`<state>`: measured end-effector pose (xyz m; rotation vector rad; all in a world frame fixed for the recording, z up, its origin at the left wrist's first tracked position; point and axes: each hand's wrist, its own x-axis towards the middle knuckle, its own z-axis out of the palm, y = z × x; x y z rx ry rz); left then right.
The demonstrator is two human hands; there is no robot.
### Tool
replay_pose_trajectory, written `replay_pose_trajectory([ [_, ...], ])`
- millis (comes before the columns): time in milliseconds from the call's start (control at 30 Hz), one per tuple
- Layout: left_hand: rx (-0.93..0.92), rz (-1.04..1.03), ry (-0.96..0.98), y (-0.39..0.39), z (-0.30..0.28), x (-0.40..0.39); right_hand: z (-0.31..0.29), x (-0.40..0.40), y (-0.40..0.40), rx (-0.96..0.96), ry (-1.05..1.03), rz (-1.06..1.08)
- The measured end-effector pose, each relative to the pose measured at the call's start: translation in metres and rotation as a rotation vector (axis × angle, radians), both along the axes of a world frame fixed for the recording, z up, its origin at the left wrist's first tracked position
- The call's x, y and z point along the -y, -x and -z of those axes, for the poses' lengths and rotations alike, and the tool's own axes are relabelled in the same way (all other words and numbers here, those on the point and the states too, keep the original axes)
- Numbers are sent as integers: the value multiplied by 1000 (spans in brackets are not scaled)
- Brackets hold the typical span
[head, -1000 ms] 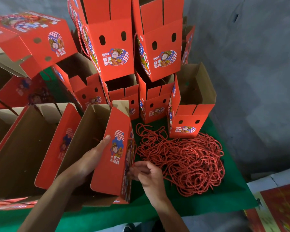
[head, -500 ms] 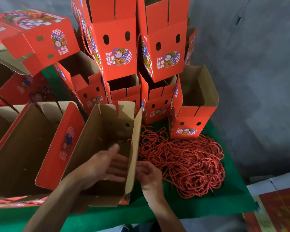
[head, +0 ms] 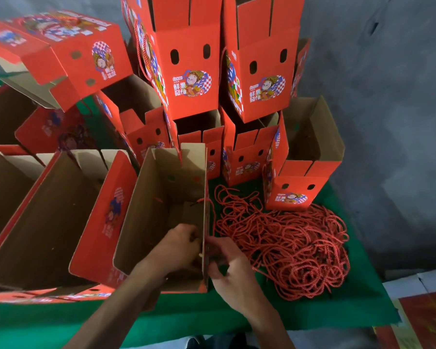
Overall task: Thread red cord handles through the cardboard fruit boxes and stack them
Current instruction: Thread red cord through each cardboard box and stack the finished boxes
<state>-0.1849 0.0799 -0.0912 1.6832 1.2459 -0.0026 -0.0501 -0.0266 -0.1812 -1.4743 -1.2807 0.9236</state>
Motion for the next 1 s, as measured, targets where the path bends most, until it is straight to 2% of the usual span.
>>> replay_pose_trajectory([
  [100,81,-85,84,-13,-6,-11,-1,0,-15,-119,134,-140],
  [200,113,-195,135,-32,-6,-25,-6,-5,-24,-148,186,-152],
  [333,223,-328,158,-54,-8,-42,-3,-22,-26,-204,90,64],
  [433,259,-360,175,-62,-10,-52,3,-30,-31,-12,102,337],
  [533,124,-170,-108,-60,-8,-50,10,-24,-20,251,-28,459],
  [567,137,-145,-214,-58,-11,-44,10,-21,-12,350,-105,459],
  [667,390,-148,-569,-45,-31,-23,13,-9,12,604,-258,328],
  [733,465,-164,-810,-30,-47,-17,15,-4,26,743,-188,183],
  [800,451,-198,-1012,-13,-59,-17,17,4,39,841,-64,98],
  [867,449,-268,-1129,2,-63,-19,20,10,48,898,46,87],
  [933,495,-358,-1161,14,-55,-22,17,7,53,936,114,117],
  [1000,587,-509,-1014,25,-38,-23,17,0,56,942,151,64],
])
